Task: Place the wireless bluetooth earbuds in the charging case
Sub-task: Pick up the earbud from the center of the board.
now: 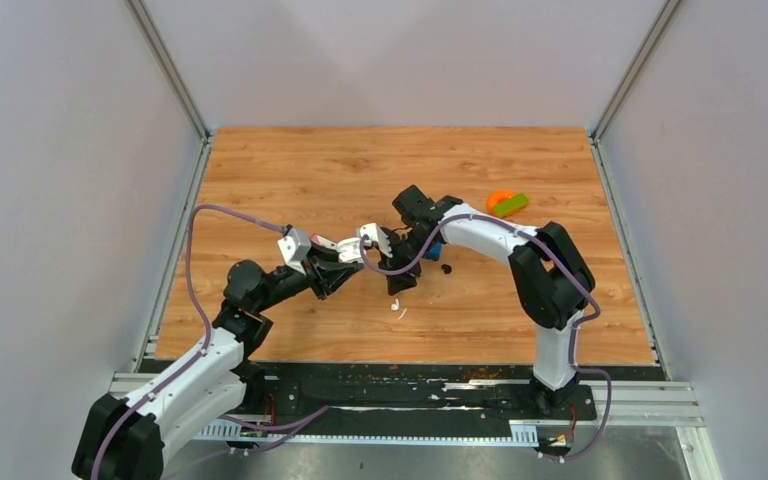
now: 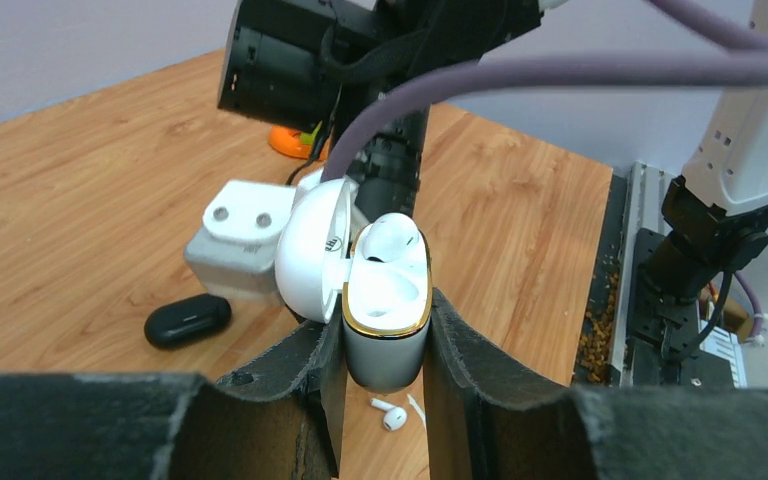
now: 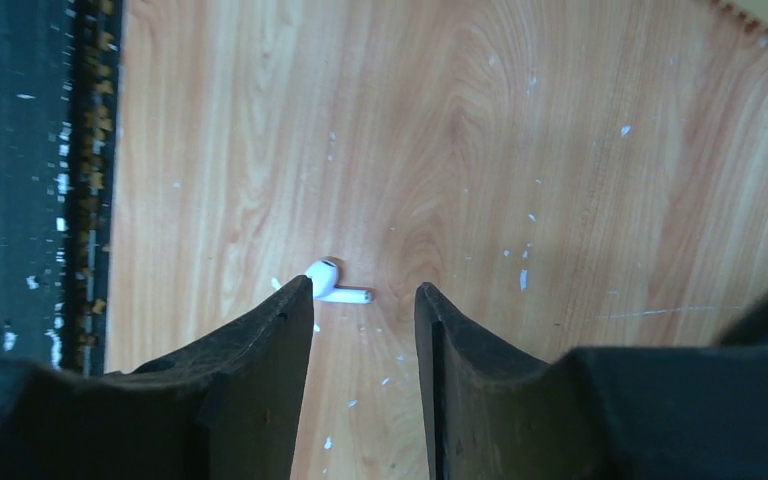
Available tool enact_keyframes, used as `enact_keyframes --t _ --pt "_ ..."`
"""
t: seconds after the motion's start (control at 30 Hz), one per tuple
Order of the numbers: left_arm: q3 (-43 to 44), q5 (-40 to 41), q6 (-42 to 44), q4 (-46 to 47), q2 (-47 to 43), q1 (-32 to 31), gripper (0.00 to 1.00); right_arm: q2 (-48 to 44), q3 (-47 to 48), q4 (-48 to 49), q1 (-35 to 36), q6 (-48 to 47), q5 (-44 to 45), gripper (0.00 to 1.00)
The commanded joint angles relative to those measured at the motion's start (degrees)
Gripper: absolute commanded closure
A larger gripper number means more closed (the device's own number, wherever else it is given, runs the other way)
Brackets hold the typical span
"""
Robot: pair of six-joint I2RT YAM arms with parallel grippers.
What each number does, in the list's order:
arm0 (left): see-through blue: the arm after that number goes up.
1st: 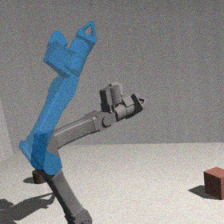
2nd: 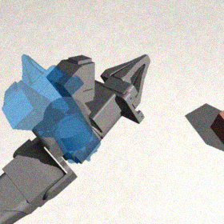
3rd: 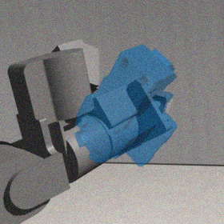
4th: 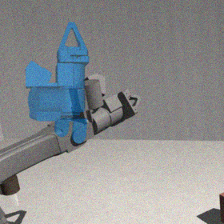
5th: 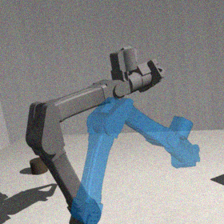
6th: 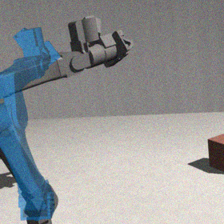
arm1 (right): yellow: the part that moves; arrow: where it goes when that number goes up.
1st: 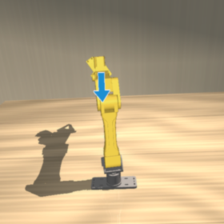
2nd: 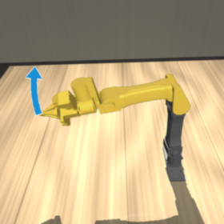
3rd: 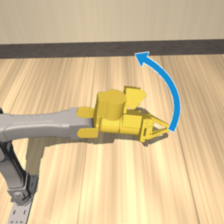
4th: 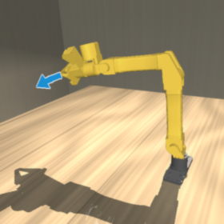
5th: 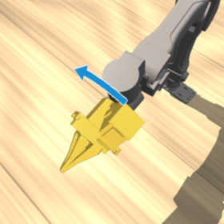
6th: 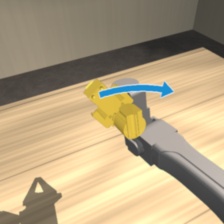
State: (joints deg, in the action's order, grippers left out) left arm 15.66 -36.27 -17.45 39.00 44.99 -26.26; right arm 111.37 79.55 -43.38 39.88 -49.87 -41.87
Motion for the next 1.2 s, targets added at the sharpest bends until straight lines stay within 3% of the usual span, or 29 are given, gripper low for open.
enact_keyframes --t 0.0,0.3,0.63,0.93,1.17 --pt "0.82 -0.78 0.17 1.80 -0.23 -0.28 1.00 -6.17 3.38 -5.02 -0.18 -2.67 -6.13 0.57" --pt "0.88 -0.74 -3.72 6.53 -1.24 0.24 1.00 -10.96 -1.29 -5.96 -3.83 -5.86 -8.57 0.56" --pt "7.60 -2.35 -13.22 11.40 -0.67 0.25 1.00 0.69 7.21 -4.66 -6.31 0.17 -10.65 0.56" --pt "20.79 -2.18 -18.35 13.22 5.42 -0.19 1.00 5.07 7.56 -1.32 -2.63 0.47 -3.25 0.58" --pt "23.21 -1.79 -19.23 12.82 6.86 -0.79 1.00 6.81 5.62 3.05 -2.33 0.87 4.10 0.59"
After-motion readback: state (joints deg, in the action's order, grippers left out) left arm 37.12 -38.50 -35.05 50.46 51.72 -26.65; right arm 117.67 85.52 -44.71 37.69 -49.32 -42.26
